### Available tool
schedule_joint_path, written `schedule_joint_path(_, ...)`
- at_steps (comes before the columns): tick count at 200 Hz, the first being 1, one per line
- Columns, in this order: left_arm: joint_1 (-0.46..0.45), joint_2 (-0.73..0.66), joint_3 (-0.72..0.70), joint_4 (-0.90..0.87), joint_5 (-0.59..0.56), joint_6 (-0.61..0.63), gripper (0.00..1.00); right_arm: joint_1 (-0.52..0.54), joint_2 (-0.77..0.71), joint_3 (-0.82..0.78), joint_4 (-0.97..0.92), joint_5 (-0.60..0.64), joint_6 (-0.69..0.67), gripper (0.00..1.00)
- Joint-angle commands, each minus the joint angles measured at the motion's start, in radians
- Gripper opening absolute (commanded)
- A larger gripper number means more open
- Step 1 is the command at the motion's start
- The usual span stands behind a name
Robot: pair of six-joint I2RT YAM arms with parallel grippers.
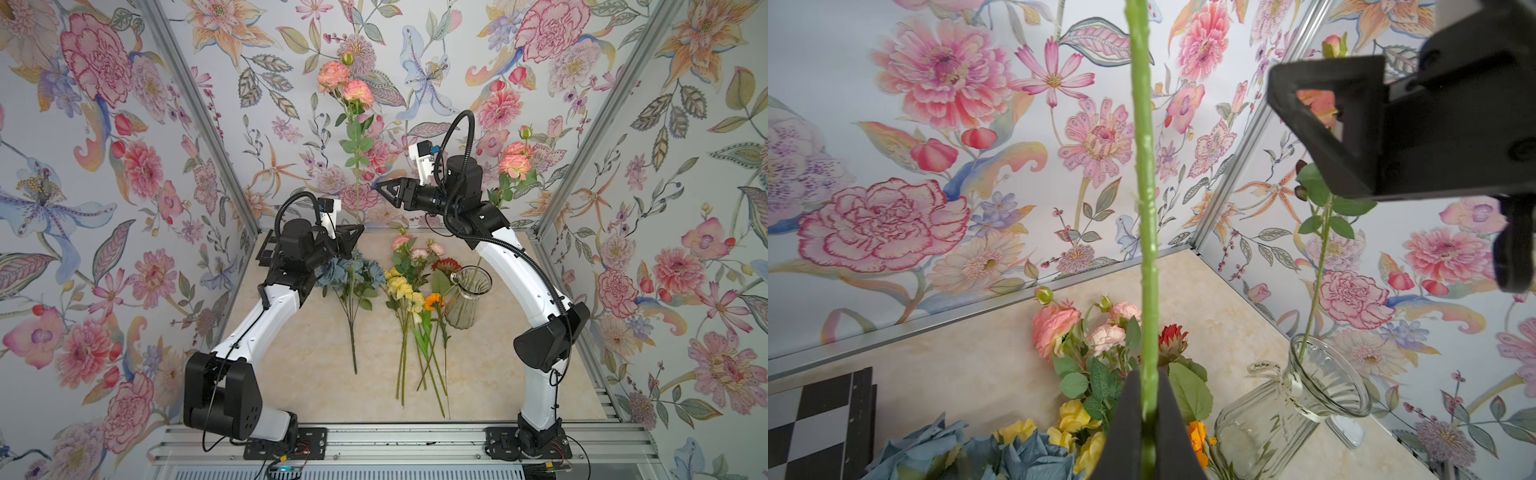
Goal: Place the pink flowers into the vase
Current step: Place the flower in the vase.
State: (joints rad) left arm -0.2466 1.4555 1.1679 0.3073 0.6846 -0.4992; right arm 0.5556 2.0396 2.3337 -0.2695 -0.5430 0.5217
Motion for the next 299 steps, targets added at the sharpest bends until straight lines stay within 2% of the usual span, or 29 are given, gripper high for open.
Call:
schedule_joint_path(1, -0.022, 0.017, -0.014, 0.136, 0.093, -0.016, 0.0, -0.014, 0.08, 0.093, -0.016, -0.064, -0.024, 0.62)
schedule_joint_path(55, -0.084, 0.056, -0.005, 0.175, 0.121, -0.036, 0.0, -0.035, 0.156, 0.215, -0.015, -0.097, -0.022, 0.58)
schedule_joint_path(83, -0.122, 0.075, 0.0, 0.167, 0.113, -0.025, 0.0, -0.042, 0.155, 0.229, -0.016, -0.11, -0.023, 0.56)
schedule_joint_path(253, -0.129, 0.037, -0.026, 0.234, 0.001, -0.047, 0.0, -0.116, -0.117, -0.148, -0.016, -0.084, -0.104, 0.62)
schedule_joint_path(299, -0.129, 0.053, -0.024, 0.235, 0.004, -0.061, 0.0, -0.099, -0.125, -0.151, -0.014, -0.136, -0.104, 0.62)
